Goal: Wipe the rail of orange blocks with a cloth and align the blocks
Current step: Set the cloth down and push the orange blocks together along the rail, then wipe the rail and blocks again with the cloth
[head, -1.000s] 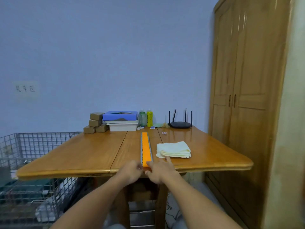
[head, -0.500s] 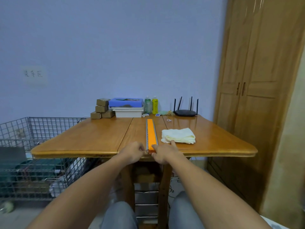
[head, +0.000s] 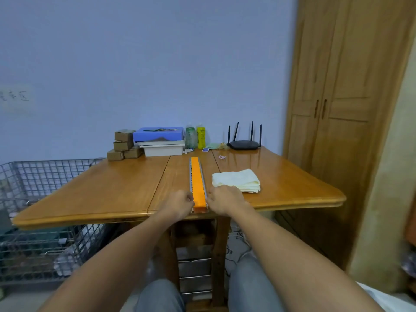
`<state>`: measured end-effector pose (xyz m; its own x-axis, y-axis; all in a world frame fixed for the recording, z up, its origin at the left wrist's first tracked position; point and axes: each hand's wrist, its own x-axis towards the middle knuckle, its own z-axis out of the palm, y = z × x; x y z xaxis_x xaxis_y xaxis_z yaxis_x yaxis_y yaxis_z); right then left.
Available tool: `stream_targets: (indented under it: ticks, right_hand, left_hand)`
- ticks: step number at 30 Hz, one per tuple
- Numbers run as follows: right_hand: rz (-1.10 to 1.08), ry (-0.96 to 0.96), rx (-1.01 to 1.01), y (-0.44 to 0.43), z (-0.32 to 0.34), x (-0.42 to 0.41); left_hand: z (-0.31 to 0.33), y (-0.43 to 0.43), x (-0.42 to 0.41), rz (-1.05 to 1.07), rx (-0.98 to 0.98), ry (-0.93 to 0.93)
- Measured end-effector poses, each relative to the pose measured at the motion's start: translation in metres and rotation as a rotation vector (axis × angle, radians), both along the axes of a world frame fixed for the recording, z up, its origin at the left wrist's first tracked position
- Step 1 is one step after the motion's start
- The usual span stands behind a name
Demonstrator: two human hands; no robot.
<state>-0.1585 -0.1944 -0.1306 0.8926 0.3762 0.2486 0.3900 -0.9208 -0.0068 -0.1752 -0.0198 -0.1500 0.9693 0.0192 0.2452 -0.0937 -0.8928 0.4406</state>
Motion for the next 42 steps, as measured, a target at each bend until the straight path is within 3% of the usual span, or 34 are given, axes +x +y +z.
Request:
stream_targets:
  ticks: [18,25,33,42]
  right_hand:
    - [-0.064,-0.011,-0.045,0.003,0.045,0.09]
    - [-0.287,0.263,0.002,-0.002,0.031,0.147]
    - [-0.31,0.318,-0.048,-0.009,-0.014,0.19]
    - [-0.226,0.086,-0.007,-0.018,-0.035,0.227]
  left_hand:
    - [0.039,0.014,0.069,0.053,0.051,-0.025]
    - [0.047,0.018,0.111,0.027,0.102,-0.038]
    - [0.028,0.03,0.159,0.041,0.033,-0.001]
    - [-0.005,0.05,0.204,0.12,-0.053,0.02]
